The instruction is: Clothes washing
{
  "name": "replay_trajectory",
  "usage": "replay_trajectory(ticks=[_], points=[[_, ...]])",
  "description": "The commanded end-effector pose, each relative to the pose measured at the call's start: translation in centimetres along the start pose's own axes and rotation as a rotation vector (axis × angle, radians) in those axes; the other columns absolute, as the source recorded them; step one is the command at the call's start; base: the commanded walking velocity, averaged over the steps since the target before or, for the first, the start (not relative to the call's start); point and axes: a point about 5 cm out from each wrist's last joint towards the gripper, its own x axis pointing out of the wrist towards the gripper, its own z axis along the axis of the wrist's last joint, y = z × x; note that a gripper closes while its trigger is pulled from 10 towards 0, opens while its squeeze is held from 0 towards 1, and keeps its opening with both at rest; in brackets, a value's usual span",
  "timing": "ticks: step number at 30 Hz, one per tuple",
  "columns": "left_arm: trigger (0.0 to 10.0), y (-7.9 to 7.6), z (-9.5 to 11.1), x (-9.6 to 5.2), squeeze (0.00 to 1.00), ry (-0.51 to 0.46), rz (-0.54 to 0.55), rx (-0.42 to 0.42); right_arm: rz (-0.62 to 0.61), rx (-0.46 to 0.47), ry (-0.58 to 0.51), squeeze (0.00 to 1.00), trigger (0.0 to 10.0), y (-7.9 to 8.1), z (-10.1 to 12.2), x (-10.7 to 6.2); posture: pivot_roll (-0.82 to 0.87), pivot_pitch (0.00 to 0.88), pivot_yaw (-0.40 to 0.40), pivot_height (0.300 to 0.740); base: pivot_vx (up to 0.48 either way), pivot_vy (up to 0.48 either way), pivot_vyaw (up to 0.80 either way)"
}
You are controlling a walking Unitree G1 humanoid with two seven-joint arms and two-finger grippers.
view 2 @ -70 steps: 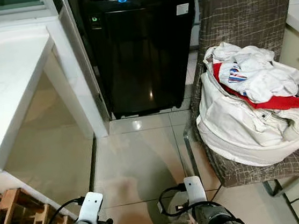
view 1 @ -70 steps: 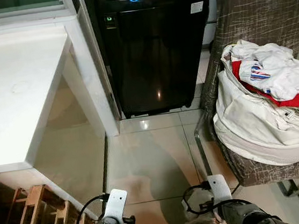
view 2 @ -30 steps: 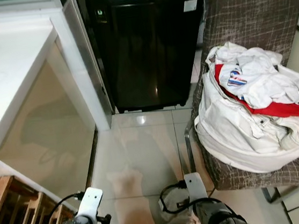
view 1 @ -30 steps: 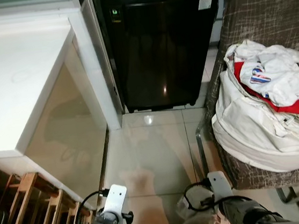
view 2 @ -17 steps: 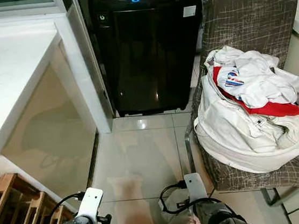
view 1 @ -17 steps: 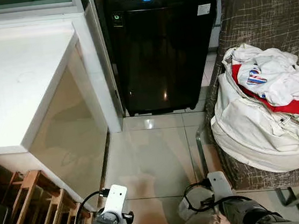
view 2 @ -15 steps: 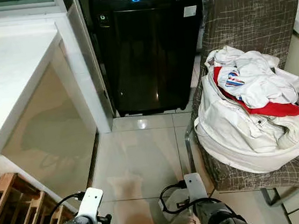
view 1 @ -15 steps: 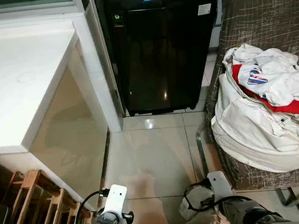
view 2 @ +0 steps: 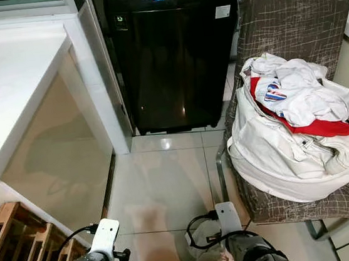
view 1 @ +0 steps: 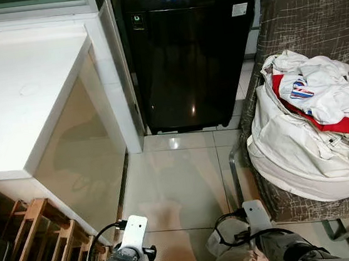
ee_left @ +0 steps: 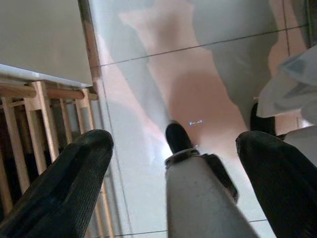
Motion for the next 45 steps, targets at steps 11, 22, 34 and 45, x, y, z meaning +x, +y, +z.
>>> replay_trajectory(ticks=[11,22,34,45], points=[[10.0,0.1,-0.4,0.0,0.00,0.012,0.005,-0.018,0.009,0.011,0.002,0.00,10.0,0.2,-0.1,0.0,-0.08,0.028,-0.012,0.740,0.000,0.000,0.00],[10.0,-0.1,-0.1,0.0,0.00,0.004,-0.012,0.023,-0.014,0.043,-0.007,0.00,10.0,0.0,0.1,0.0,-0.15,0.001,0.016,0.740,0.000,0.000,0.00],[10.0,-1.0,1.0,0.0,0.00,-0.046,-0.027,0.059,-0.036,0.089,-0.026,0.00,10.0,-1.0,0.4,-0.1,-0.16,0.002,0.022,0.740,0.000,0.000,0.00],[10.0,0.8,9.7,-1.4,0.00,-0.463,-0.007,-0.010,0.018,0.020,-0.436,0.00,10.0,-1.4,9.9,-2.2,-0.12,0.000,0.024,0.740,0.000,0.000,0.00]])
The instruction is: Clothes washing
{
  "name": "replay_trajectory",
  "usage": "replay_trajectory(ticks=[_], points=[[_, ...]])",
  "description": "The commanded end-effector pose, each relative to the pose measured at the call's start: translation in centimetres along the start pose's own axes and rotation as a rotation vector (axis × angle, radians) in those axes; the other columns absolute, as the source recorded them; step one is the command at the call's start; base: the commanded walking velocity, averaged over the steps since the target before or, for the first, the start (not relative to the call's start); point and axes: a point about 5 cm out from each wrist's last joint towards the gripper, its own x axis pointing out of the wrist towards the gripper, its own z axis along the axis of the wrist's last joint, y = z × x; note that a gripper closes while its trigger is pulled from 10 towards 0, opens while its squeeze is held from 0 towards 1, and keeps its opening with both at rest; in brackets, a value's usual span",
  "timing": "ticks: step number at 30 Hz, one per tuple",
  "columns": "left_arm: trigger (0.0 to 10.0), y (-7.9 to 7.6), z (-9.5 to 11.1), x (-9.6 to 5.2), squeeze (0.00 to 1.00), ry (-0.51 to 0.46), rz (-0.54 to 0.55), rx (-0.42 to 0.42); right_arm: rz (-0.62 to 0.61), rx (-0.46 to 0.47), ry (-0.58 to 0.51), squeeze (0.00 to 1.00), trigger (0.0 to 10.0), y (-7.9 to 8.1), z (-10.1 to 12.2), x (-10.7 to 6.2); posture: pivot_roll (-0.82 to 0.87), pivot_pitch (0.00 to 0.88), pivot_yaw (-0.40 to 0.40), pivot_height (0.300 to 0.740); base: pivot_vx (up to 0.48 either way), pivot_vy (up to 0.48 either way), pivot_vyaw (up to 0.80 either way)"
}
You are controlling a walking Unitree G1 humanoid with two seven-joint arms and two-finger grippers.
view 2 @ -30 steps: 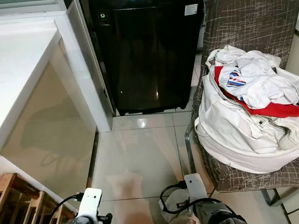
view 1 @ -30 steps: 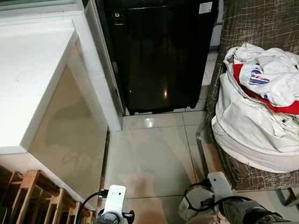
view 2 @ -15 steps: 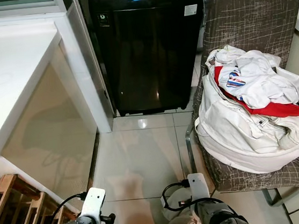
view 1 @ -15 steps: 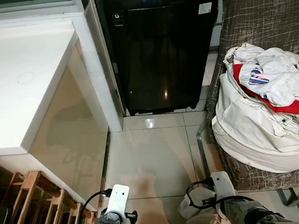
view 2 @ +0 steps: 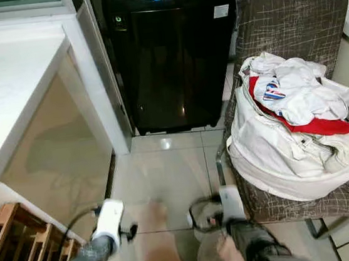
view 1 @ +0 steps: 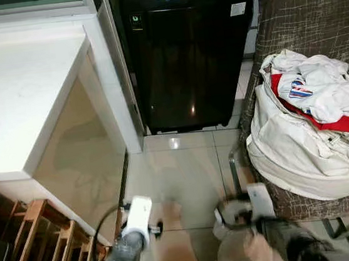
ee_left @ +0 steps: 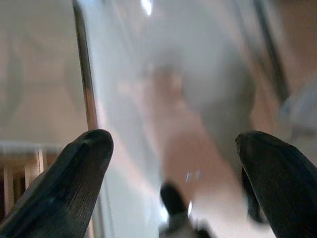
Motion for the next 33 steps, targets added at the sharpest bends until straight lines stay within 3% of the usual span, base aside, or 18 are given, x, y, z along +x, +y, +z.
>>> replay_trajectory(ticks=[1,2,3,4,5,8,12,14,17,18,19,23,29,32,33], points=[[10.0,1.3,5.7,0.3,0.00,-0.218,0.013,-0.025,0.023,-0.009,-0.241,0.00,10.0,0.0,6.8,-0.3,-0.11,0.000,0.027,0.740,0.000,0.000,0.00],[10.0,1.3,5.7,0.3,0.00,-0.218,0.013,-0.025,0.023,-0.009,-0.241,0.00,10.0,0.0,6.8,-0.3,-0.11,0.000,0.027,0.740,0.000,0.000,0.00],[10.0,1.6,8.5,-0.1,0.00,-0.347,0.017,-0.021,0.037,-0.027,-0.351,0.00,10.0,0.2,9.5,-0.9,-0.11,0.000,0.027,0.740,0.000,0.000,0.00],[10.0,1.7,10.1,-0.6,0.00,-0.434,0.025,-0.012,0.034,-0.053,-0.422,0.00,10.0,0.3,10.9,-1.4,-0.11,0.000,0.026,0.740,0.000,0.000,0.00],[10.0,1.7,10.1,-0.6,0.00,-0.434,0.025,-0.012,0.034,-0.053,-0.422,0.00,10.0,0.3,10.9,-1.4,-0.11,0.000,0.026,0.740,0.000,0.000,0.00],[10.0,1.8,13.8,-2.9,0.00,-0.647,0.035,-0.008,0.060,-0.090,-0.568,0.00,10.0,0.7,13.0,-3.1,-0.09,0.000,0.015,0.740,0.000,0.000,0.00],[10.0,2.6,16.6,-6.4,0.00,-0.814,0.062,-0.027,0.047,-0.114,-0.677,0.00,10.0,0.5,13.2,-6.0,-0.08,0.000,0.005,0.740,0.000,0.000,0.00],[10.0,2.8,17.1,-8.6,0.00,-0.883,0.045,0.017,0.023,-0.126,-0.724,0.00,10.0,0.0,12.5,-7.7,-0.07,0.000,0.000,0.740,0.000,0.000,0.00],[10.0,2.4,16.6,-10.7,0.00,-0.925,0.008,0.072,0.012,-0.136,-0.777,0.00,10.0,-0.4,11.3,-9.5,-0.07,0.000,-0.001,0.740,0.000,0.000,0.00],[10.0,2.1,15.8,-11.6,0.00,-0.927,-0.019,0.094,0.004,-0.100,-0.808,0.00,10.0,-0.8,10.6,-10.5,-0.07,0.001,-0.002,0.740,0.000,0.000,0.00],[10.0,2.0,15.6,-11.8,0.00,-0.926,-0.025,0.096,-0.006,-0.097,-0.813,0.00,10.0,-0.9,10.5,-10.6,-0.07,0.001,-0.002,0.740,0.000,0.000,0.00],[10.0,1.8,15.5,-11.9,0.00,-0.916,-0.032,0.076,-0.030,-0.091,-0.865,0.00,10.0,-1.0,11.2,-11.1,-0.06,0.002,-0.002,0.740,0.000,0.000,0.00],[10.0,1.0,17.0,-11.6,0.00,-0.899,-0.034,0.037,0.014,-0.141,-0.893,0.00,10.0,1.4,13.7,-10.7,-0.06,0.000,0.003,0.740,0.000,0.000,-0.42],[10.0,1.4,17.0,-11.4,0.00,-0.890,0.008,0.018,0.042,-0.163,-0.899,0.00,10.0,2.0,14.9,-10.3,-0.06,0.000,0.005,0.740,0.178,0.000,0.00],[10.0,1.8,17.1,-11.2,0.00,-0.881,0.069,0.025,0.065,-0.167,-0.907,0.00,10.0,2.3,15.9,-10.2,-0.05,0.000,-0.001,0.740,0.311,0.364,0.00]])
